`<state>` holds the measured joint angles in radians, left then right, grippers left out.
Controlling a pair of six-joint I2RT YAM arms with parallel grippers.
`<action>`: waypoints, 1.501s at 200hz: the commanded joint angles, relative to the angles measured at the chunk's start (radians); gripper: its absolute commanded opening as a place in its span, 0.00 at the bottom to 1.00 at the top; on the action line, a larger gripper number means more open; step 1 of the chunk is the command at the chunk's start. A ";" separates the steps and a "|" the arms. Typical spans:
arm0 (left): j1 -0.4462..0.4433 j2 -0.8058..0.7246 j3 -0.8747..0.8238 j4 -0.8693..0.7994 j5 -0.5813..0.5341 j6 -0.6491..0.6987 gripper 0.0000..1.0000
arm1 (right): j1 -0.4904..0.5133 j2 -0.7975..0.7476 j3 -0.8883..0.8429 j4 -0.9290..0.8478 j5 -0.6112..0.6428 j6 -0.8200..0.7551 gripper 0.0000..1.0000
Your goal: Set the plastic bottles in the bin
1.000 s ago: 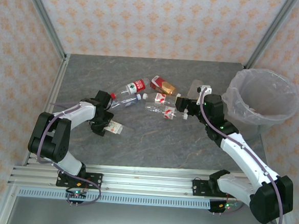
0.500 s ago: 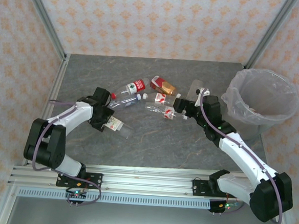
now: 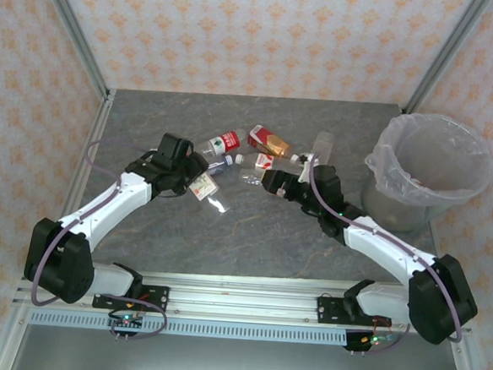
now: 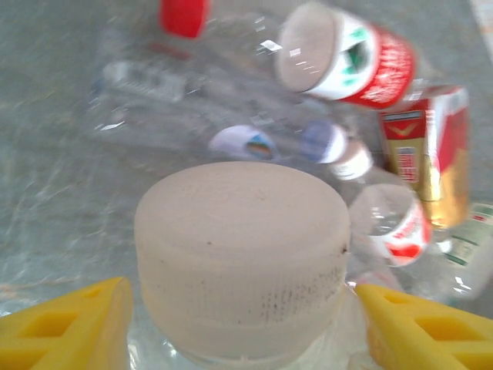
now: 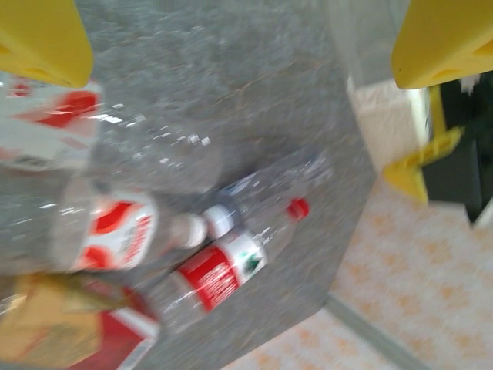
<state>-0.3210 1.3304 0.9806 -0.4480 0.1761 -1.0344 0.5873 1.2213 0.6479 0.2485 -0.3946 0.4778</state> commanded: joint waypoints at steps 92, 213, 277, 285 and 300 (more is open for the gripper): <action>-0.090 0.110 0.216 0.048 0.034 0.187 0.00 | 0.211 0.262 0.135 0.215 -0.081 -0.069 0.89; -0.108 0.137 0.194 0.191 0.184 0.217 0.00 | 0.210 0.334 0.169 0.276 -0.119 -0.033 0.62; -0.108 0.135 0.195 0.157 0.186 0.223 0.14 | 0.210 0.278 0.148 0.208 -0.075 -0.109 0.44; -0.108 0.130 0.195 0.164 0.200 0.220 0.20 | 0.210 0.273 0.148 0.198 -0.066 -0.116 0.42; -0.108 0.122 0.197 0.168 0.212 0.221 0.34 | 0.210 0.266 0.139 0.190 -0.049 -0.131 0.38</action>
<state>-0.4164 1.4624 1.1645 -0.2859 0.3538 -0.8097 0.7914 1.5230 0.7853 0.4431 -0.4980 0.4191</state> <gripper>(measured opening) 0.683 0.507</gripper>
